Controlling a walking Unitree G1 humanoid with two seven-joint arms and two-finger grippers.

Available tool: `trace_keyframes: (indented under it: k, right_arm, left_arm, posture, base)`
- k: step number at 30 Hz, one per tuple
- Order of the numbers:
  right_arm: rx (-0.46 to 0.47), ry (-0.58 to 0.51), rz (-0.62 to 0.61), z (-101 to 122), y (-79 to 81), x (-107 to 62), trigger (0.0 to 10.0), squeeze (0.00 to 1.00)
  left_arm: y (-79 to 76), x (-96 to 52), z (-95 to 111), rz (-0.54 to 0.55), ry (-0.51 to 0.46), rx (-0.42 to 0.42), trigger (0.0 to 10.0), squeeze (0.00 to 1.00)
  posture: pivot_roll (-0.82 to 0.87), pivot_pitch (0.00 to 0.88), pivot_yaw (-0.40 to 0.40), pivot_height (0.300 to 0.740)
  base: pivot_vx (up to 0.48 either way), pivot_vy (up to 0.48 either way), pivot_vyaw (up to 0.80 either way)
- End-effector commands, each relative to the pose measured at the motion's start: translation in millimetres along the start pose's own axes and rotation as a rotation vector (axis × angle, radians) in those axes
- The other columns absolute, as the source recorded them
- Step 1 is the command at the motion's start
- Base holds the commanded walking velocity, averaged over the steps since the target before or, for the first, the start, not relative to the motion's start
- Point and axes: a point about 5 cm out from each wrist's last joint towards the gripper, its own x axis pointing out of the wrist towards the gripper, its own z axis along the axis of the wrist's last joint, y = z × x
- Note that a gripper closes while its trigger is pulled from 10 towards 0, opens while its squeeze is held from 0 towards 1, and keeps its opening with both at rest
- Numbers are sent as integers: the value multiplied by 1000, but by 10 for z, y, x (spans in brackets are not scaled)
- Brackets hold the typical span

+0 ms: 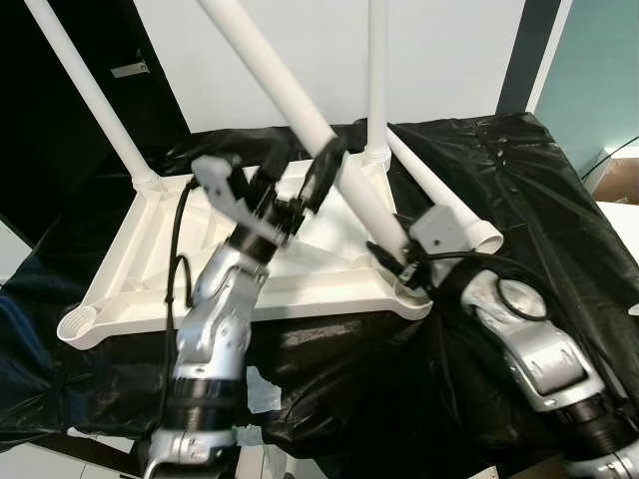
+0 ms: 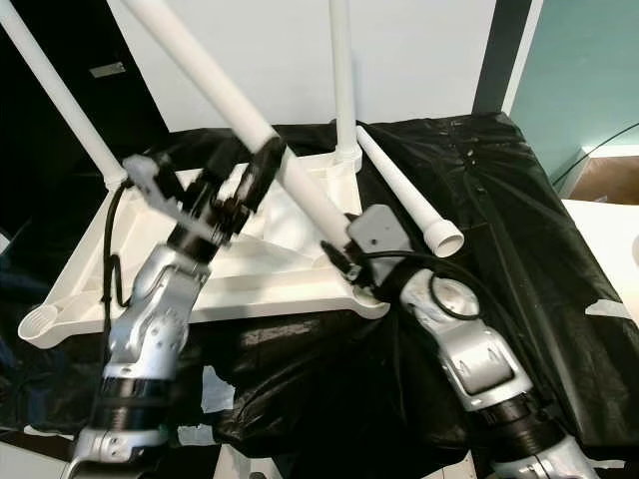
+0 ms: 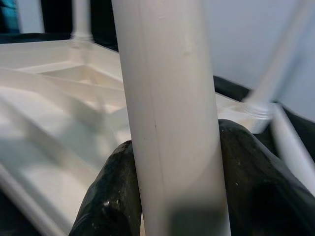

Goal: Building children table

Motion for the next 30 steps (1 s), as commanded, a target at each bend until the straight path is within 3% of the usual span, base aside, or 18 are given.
trace_keyframes:
  k: [1, 6, 11, 15, 18, 23, 25, 26, 28, 30]
  right_arm:
    - [5, 31, -18, -65, -44, -37, 0, 0]
    - [22, -19, 3, -18, 5, -38, 0, 0]
    - [59, -98, 7, 26, 59, -44, 0, 0]
    - [72, -118, 12, 27, 86, -44, 0, 0]
    - [80, -123, 13, -17, 109, -45, 0, 0]
    - [67, -141, -3, -46, 122, -3, 0, 0]
    - [76, -164, 16, -55, 181, 59, 0, 0]
    - [76, -164, 16, -55, 181, 59, 0, 0]
    - [78, -182, 38, -64, 236, 95, 0, 0]
    - [85, -191, 48, -68, 260, 98, 0, 0]
  left_arm:
    - [-195, -63, -39, -322, 55, -27, 10000, 0]
    - [-172, -212, -338, -361, 266, 5, 10000, 0]
    - [-133, -306, -511, -350, 393, 49, 10000, 0]
    - [-138, -278, -466, -324, 369, 11, 10000, 0]
    - [-175, -164, -147, -316, 166, -185, 10000, 0]
    - [-162, -211, -131, -358, 182, -147, 10000, 0]
    - [-191, -381, -385, -438, 441, -51, 10000, 0]
    - [-191, -381, -385, -438, 441, -51, 10000, 0]
    - [-215, -515, -511, -491, 585, -29, 10000, 0]
    - [-213, -548, -539, -493, 615, -31, 10000, 0]
  posture:
    - [-124, 0, 114, 740]
    - [-119, 0, 113, 740]
    - [-118, 0, 113, 740]
    - [-118, 0, 113, 740]
    - [-111, 0, 110, 740]
    - [-113, 0, 111, 740]
    - [-103, 0, 111, 740]
    - [-103, 0, 111, 740]
    - [-97, 0, 110, 740]
    - [-94, 0, 110, 740]
  base:
    - [0, 0, 0]
    - [0, 0, 0]
    - [0, 0, 0]
    - [0, 0, 0]
    - [0, 0, 0]
    - [0, 0, 0]
    - [0, 0, 0]
    - [0, 0, 0]
    - [0, 0, 0]
    - [0, 0, 0]
